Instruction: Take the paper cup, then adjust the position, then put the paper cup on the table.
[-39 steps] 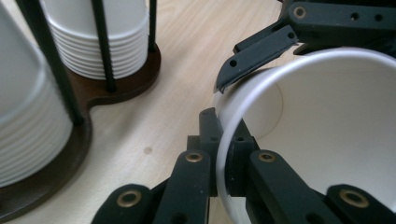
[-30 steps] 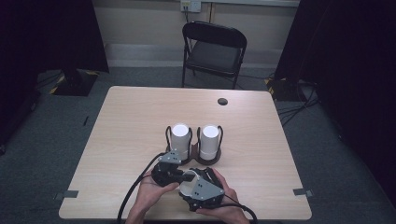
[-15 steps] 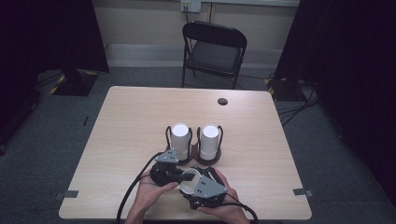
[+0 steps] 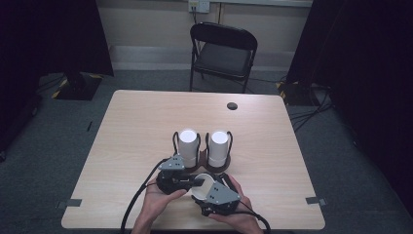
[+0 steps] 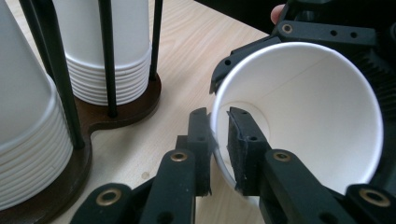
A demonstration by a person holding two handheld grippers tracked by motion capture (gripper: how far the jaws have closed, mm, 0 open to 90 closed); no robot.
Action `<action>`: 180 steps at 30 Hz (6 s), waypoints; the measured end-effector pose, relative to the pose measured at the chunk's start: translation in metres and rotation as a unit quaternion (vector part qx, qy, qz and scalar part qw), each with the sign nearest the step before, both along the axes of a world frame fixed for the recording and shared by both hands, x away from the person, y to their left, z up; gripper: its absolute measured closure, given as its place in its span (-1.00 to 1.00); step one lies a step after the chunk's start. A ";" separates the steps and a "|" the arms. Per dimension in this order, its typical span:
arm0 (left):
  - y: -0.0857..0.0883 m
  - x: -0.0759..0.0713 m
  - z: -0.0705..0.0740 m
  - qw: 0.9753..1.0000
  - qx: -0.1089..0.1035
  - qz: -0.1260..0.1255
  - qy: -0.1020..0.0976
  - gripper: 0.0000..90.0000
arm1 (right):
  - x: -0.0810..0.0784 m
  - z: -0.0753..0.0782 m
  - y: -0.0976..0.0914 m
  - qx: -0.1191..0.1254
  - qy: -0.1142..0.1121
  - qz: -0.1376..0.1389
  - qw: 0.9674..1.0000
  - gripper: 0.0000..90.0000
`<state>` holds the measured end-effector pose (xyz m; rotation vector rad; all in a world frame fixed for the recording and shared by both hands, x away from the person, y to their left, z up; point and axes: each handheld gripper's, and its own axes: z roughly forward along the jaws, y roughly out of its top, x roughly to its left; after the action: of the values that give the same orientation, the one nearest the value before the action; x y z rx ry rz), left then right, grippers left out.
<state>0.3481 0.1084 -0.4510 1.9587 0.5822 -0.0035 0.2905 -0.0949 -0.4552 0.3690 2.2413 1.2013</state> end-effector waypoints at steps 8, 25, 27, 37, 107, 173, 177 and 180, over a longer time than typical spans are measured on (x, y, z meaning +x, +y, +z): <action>0.004 0.000 -0.002 0.999 -0.032 0.007 0.002 0.68 | 0.002 -0.003 -0.010 0.016 0.011 -0.016 1.000 -0.52; 0.018 -0.005 -0.003 0.995 -0.067 0.067 -0.039 0.10 | 0.008 -0.003 -0.033 0.080 0.034 -0.055 0.995 -0.45; 0.020 -0.006 -0.005 0.994 -0.070 0.076 -0.044 0.04 | 0.009 -0.003 -0.037 0.088 0.035 -0.062 0.994 -0.44; 0.032 -0.014 -0.022 0.986 -0.040 0.145 -0.075 -0.39 | 0.012 0.000 -0.051 0.119 0.041 -0.077 0.989 -0.44; 0.062 -0.037 -0.046 0.939 -0.052 0.293 -0.169 -0.65 | 0.139 0.021 -0.123 0.222 0.017 -0.251 0.942 -0.45; 0.062 -0.040 -0.047 0.937 -0.056 0.296 -0.178 -0.64 | 0.142 -0.034 -0.136 0.197 0.122 -0.325 0.917 -0.65; 0.062 -0.040 -0.047 0.937 -0.057 0.297 -0.177 -0.64 | 0.135 -0.037 -0.136 0.200 0.119 -0.334 0.913 -0.65; 0.062 -0.040 -0.047 0.936 -0.055 0.297 -0.178 -0.64 | 0.130 -0.035 -0.137 0.201 0.122 -0.339 0.911 -0.66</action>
<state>0.3085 0.1704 -0.4978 1.5561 0.8823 0.6695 0.4201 -0.2320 -0.4906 1.3974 1.7695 1.2446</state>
